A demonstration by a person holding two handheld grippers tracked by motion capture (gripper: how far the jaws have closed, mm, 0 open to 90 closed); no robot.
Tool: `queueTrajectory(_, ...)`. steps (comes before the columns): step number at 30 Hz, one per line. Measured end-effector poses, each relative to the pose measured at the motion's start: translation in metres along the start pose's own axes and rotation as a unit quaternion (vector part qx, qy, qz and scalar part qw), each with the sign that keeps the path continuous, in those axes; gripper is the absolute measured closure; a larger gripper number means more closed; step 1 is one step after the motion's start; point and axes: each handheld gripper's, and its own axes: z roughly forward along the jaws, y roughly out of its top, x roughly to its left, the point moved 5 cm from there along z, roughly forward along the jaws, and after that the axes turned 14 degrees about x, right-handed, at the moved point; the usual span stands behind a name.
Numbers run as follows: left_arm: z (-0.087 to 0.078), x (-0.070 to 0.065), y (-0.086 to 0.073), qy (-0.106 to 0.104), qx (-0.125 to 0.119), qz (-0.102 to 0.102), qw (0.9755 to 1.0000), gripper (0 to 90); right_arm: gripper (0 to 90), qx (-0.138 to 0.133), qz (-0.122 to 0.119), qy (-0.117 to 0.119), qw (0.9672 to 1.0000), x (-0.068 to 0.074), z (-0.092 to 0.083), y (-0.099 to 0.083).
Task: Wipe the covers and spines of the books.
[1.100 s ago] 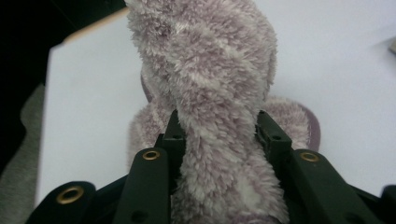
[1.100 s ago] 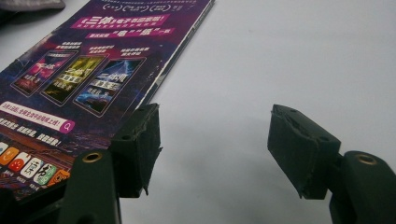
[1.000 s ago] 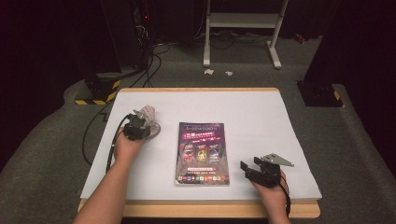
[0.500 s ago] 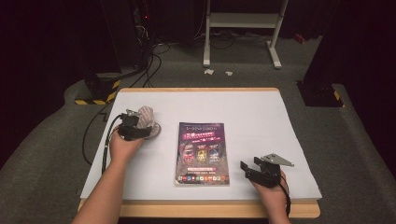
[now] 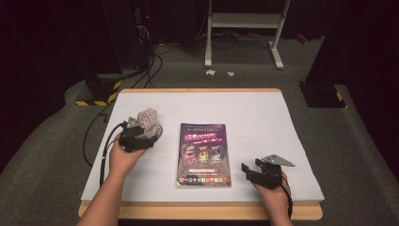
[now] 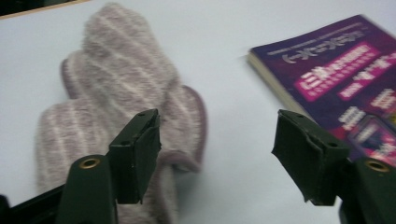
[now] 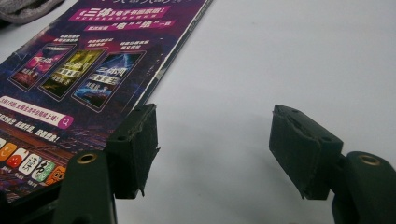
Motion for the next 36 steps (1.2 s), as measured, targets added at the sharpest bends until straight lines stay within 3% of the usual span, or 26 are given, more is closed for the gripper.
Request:
queueTrajectory(3,-0.002,-0.013,-0.003,-0.013,-0.005,0.011,0.9998,29.7,31.8,0.0,0.002,0.002,1.0,0.0,0.0,0.0)
queueTrajectory(4,-0.001,-0.025,-0.006,-0.028,-0.006,0.019,0.9994,28.1,31.6,0.001,0.001,0.003,1.0,0.0,0.0,0.0)
queueTrajectory(11,0.011,-0.065,-0.015,-0.051,-0.008,0.051,0.9973,23.6,30.1,-0.011,-0.006,-0.001,0.9999,0.002,-0.003,0.003)
queueTrajectory(13,0.014,-0.071,-0.017,-0.055,-0.006,0.055,0.9969,23.4,29.9,-0.012,-0.006,-0.001,0.9999,0.003,-0.004,0.003)
queueTrajectory(17,0.029,-0.095,-0.027,-0.074,0.013,0.082,0.9938,22.1,30.3,-0.017,-0.035,-0.001,0.9992,0.011,-0.004,0.005)
queueTrajectory(21,0.038,-0.108,-0.033,-0.081,0.025,0.097,0.9917,21.6,29.8,-0.019,-0.053,0.002,0.9984,0.02,-0.003,0.007)
queueTrajectory(22,0.043,-0.116,-0.036,-0.084,0.031,0.11,0.9899,21.7,29.3,-0.017,-0.063,0.004,0.9979,0.027,-0.002,0.008)
queueTrajectory(25,0.047,-0.123,-0.039,-0.09,0.037,0.114,0.9886,21.4,28.4,-0.014,-0.07,0.011,0.9974,0.034,0.0,0.009)
queueTrajectory(27,0.051,-0.126,-0.042,-0.09,0.039,0.116,0.9884,16.0,27.6,-0.007,-0.076,0.017,0.997,0.041,0.003,0.009)
queueTrajectory(28,0.052,-0.125,-0.043,-0.1,0.041,0.102,0.9889,15.5,27.1,0.001,-0.082,0.022,0.9964,0.048,0.007,0.009)
queueTrajectory(30,0.053,-0.124,-0.044,-0.105,0.036,0.095,0.9892,14.7,26.9,0.011,-0.088,0.026,0.9957,0.055,0.011,0.008)
queueTrajectory(36,0.054,-0.124,-0.046,-0.11,0.019,0.092,0.9895,13.7,26.8,0.032,-0.091,0.026,0.995,0.065,0.021,0.008)
